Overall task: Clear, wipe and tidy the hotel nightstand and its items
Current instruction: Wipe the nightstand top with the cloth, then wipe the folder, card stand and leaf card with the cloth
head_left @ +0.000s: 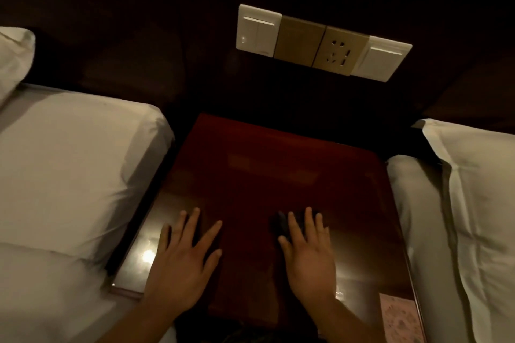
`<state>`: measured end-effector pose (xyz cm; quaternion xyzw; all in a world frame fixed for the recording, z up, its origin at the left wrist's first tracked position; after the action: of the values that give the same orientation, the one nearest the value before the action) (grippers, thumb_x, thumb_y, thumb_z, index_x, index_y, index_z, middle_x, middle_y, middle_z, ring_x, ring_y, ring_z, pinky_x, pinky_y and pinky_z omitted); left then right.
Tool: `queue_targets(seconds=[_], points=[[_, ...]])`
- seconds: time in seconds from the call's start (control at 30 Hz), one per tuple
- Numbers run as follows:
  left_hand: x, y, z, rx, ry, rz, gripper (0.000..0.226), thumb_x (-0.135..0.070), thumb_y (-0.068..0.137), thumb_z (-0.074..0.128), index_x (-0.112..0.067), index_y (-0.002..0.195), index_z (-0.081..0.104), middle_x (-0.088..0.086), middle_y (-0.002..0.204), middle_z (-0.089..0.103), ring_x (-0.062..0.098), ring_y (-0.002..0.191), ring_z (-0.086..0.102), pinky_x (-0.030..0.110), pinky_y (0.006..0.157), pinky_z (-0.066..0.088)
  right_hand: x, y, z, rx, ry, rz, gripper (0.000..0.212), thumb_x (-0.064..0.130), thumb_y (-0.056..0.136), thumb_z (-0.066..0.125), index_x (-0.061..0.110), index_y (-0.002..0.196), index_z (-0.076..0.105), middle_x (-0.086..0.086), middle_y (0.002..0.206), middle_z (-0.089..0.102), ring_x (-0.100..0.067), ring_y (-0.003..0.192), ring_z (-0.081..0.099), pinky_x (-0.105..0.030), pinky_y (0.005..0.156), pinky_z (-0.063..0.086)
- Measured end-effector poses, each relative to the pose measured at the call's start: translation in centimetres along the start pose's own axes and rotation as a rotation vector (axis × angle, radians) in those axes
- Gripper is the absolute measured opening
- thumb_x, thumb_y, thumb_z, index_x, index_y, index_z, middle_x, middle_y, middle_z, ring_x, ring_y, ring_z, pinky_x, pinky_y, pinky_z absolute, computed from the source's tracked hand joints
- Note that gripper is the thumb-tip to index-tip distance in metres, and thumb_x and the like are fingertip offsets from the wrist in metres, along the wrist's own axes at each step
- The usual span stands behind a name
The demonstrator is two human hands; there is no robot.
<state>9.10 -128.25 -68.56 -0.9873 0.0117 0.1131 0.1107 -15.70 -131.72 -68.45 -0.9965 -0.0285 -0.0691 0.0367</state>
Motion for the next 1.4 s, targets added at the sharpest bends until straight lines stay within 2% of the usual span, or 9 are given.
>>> queue_targets(seconds=[0.13,0.23,0.37,0.5,0.63,0.77,0.9,1.07,1.4], points=[[1.8,-2.6,-1.4,0.015,-0.04,-0.07,0.087,-0.069,0.088,-0.014,-0.037,0.153,0.034,0.011,0.163,0.028,0.032,0.152,0.021,0.054,0.12,0.02,5.9,-4.2,1.7,0.033,0.018,-0.235,0.056,0.054,0.087,0.045,0.029,0.137,0.049,-0.009,0.151,0.04,-0.03,0.14,0.035,-0.043,0.112,0.022],[3.9,-4.8,-1.4,0.029,-0.014,-0.1,0.085,-0.072,0.083,-0.016,-0.043,0.155,0.02,0.002,0.167,0.015,0.025,0.155,0.005,0.048,0.124,0.01,10.2,-5.7,2.4,0.063,0.028,-0.366,0.066,0.052,0.074,0.072,0.031,0.134,0.052,-0.005,0.15,0.043,-0.026,0.138,0.038,-0.041,0.111,0.016],[6.6,-7.6,-1.6,0.002,-0.212,-0.233,0.061,-0.06,0.097,0.018,-0.038,0.153,0.032,0.0,0.166,0.016,0.023,0.154,0.012,0.039,0.122,0.021,14.3,-5.1,2.1,0.068,0.013,-0.486,0.062,0.05,0.073,0.076,0.029,0.129,0.059,-0.002,0.144,0.051,-0.023,0.133,0.047,-0.043,0.115,0.032],[8.8,-10.3,-1.2,-0.022,-0.479,-0.318,0.05,-0.038,0.103,0.045,-0.033,0.151,0.037,-0.001,0.165,0.019,0.015,0.15,0.022,0.026,0.116,0.025,17.3,-3.7,1.9,0.078,0.023,-0.588,0.059,0.033,0.066,0.084,0.026,0.122,0.066,-0.002,0.133,0.061,-0.024,0.122,0.058,-0.036,0.1,0.045],[10.8,-13.6,-2.5,-0.103,-0.52,-0.402,0.051,-0.036,0.101,0.049,-0.037,0.15,0.036,-0.003,0.161,0.027,0.015,0.147,0.029,0.029,0.115,0.031,19.9,-3.3,0.9,0.109,0.036,-0.787,0.053,0.018,0.073,0.074,0.022,0.124,0.061,-0.005,0.122,0.064,-0.028,0.098,0.061,-0.034,0.081,0.052],[13.4,-18.2,-4.7,-0.188,-0.568,-0.513,0.052,-0.038,0.1,0.051,-0.039,0.15,0.035,-0.006,0.155,0.035,0.014,0.143,0.033,0.033,0.113,0.035,23.1,-4.4,-0.4,0.243,0.244,-0.782,0.045,0.022,0.094,0.052,0.027,0.138,0.049,-0.001,0.128,0.058,-0.025,0.108,0.051,-0.033,0.092,0.044],[16.7,-24.5,-6.2,-0.269,-0.584,-0.627,0.05,-0.039,0.1,0.05,-0.04,0.149,0.038,-0.009,0.152,0.038,0.011,0.141,0.035,0.032,0.114,0.035,27.2,-7.3,-2.1,0.405,0.533,-0.725,0.037,0.026,0.092,0.06,0.04,0.126,0.058,0.011,0.116,0.064,-0.008,0.105,0.057,-0.023,0.09,0.046],[21.1,-33.5,-6.9,-0.349,-0.55,-0.788,0.049,-0.039,0.098,0.054,-0.04,0.146,0.043,-0.007,0.146,0.046,0.013,0.135,0.043,0.031,0.109,0.037,34.1,-11.8,-3.0,0.539,0.609,-0.816,0.035,0.032,0.088,0.066,0.048,0.119,0.06,0.027,0.11,0.063,0.01,0.1,0.056,-0.009,0.085,0.043],[29.8,-50.1,-7.1,-0.394,-0.348,-1.123,0.064,-0.054,0.089,0.037,-0.025,0.146,0.048,0.01,0.151,0.046,0.032,0.141,0.038,0.049,0.118,0.028,50.3,-22.1,-2.5,0.67,0.624,-1.044,0.036,0.031,0.089,0.066,0.051,0.118,0.059,0.031,0.113,0.063,0.014,0.106,0.055,-0.004,0.086,0.041]])
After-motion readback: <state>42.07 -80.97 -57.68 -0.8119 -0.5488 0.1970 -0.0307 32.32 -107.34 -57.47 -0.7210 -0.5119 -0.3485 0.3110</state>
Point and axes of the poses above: each hand's wrist, its own y-axis towards the middle knuckle, its own z-axis out of the palm, x = y × z, the point moved 2 cm from there along y, towards the middle knuckle
